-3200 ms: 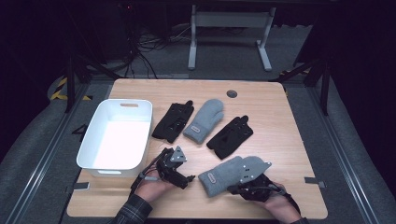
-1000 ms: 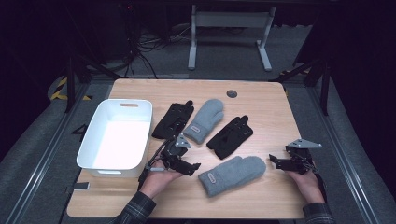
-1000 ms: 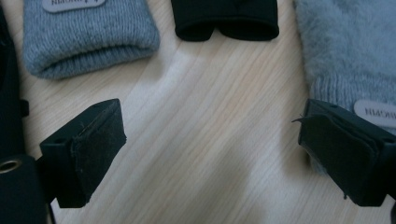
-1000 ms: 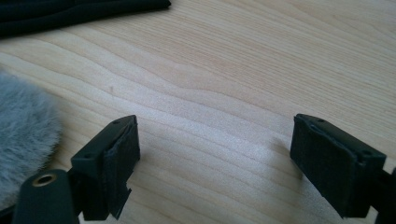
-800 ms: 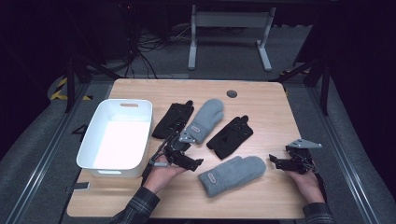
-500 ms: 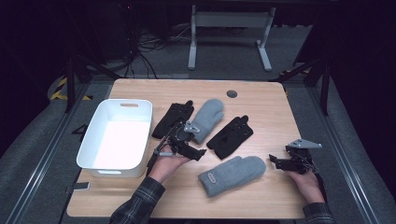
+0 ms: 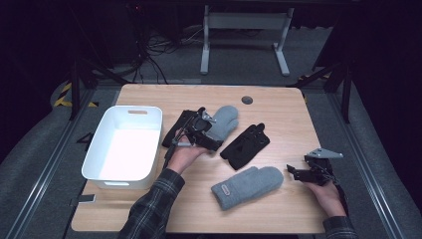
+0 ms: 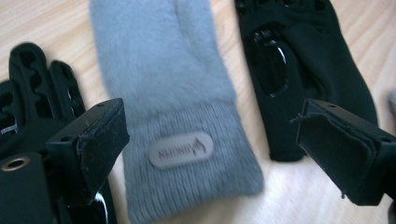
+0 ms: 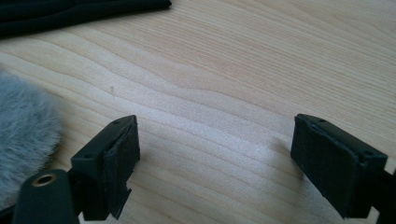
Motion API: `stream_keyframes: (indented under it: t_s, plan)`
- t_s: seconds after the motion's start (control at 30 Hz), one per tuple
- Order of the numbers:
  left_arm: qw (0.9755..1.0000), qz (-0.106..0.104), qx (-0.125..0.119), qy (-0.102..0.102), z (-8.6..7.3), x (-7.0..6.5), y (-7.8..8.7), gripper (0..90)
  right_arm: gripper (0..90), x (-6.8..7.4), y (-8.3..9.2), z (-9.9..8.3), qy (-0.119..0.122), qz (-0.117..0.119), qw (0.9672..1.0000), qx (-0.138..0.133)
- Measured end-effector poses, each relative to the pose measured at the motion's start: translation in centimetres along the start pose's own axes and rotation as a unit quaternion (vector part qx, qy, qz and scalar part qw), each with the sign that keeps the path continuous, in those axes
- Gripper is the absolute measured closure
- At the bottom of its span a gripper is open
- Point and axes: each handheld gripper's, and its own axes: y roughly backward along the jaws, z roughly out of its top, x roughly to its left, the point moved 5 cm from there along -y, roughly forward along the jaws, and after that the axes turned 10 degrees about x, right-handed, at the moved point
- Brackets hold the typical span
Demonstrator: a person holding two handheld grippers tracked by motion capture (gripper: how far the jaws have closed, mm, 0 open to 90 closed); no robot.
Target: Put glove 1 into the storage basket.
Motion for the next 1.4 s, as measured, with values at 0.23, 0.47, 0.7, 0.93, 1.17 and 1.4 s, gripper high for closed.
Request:
stream_keyframes:
  t_s: [0.23,0.47,0.7,0.93,1.17,1.4]
  plan:
    - [0.9998,0.018,-0.005,0.01,1.6,1.5,-0.7,9.3,16.4,0.0,0.0,0.0,0.0,0.0,1.0,0.0]
    - [0.9994,0.027,-0.005,0.024,3.1,2.5,-2.1,14.3,16.5,0.0,0.0,0.0,-0.001,0.001,1.0,0.0]
    - [0.9989,0.028,0.008,0.037,3.5,2.9,-3.8,17.3,16.5,0.0,0.0,0.0,-0.001,0.001,1.0,-0.001]
    - [0.9986,0.025,0.029,0.035,3.3,3.1,-4.9,30.0,16.5,0.0,0.0,0.0,0.0,0.001,1.0,0.0]
    - [0.9989,0.008,0.036,0.03,2.8,2.9,-5.3,53.9,16.5,0.0,0.0,0.0,-0.001,0.001,1.0,0.0]
    - [0.9989,0.0,0.034,0.033,2.8,3.0,-4.9,74.8,16.5,0.0,0.0,0.0,-0.001,0.001,1.0,0.0]
